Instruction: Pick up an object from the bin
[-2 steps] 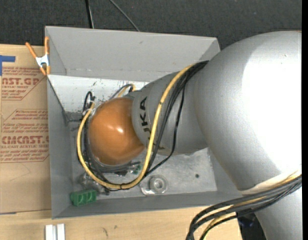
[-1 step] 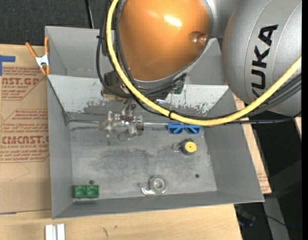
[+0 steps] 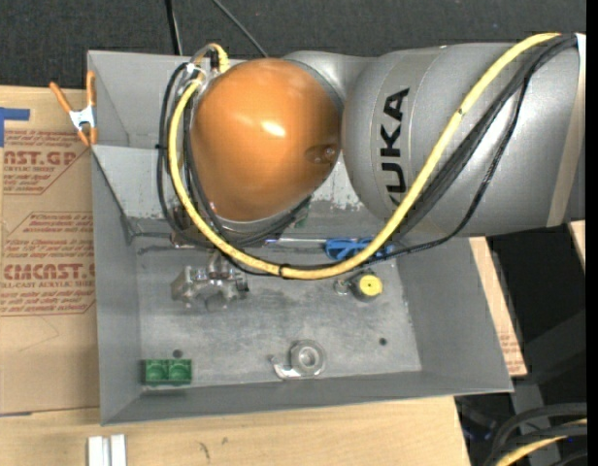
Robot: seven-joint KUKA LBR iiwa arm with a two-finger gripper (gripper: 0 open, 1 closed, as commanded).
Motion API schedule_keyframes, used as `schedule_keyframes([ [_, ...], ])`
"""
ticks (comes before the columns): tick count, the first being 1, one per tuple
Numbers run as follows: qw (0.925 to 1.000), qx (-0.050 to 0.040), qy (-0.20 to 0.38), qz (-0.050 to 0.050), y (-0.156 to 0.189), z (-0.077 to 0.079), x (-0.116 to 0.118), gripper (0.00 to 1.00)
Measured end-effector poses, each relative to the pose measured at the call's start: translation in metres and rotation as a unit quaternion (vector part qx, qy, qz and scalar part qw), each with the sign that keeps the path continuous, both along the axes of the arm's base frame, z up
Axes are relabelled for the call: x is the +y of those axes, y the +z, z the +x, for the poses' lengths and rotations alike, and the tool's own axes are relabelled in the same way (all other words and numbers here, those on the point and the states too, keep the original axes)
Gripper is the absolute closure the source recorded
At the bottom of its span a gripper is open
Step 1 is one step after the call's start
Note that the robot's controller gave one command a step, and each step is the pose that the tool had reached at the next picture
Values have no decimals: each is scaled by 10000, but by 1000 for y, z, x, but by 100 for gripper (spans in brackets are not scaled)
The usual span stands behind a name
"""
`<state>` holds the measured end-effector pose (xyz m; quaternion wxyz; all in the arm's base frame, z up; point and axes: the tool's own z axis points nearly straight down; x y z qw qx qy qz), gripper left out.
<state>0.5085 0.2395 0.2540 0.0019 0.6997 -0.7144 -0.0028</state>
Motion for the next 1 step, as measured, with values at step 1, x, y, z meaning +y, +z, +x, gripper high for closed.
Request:
schedule_keyframes([
  [1, 9952, -5, -983, -9, -87, -5, -4, 100],
])
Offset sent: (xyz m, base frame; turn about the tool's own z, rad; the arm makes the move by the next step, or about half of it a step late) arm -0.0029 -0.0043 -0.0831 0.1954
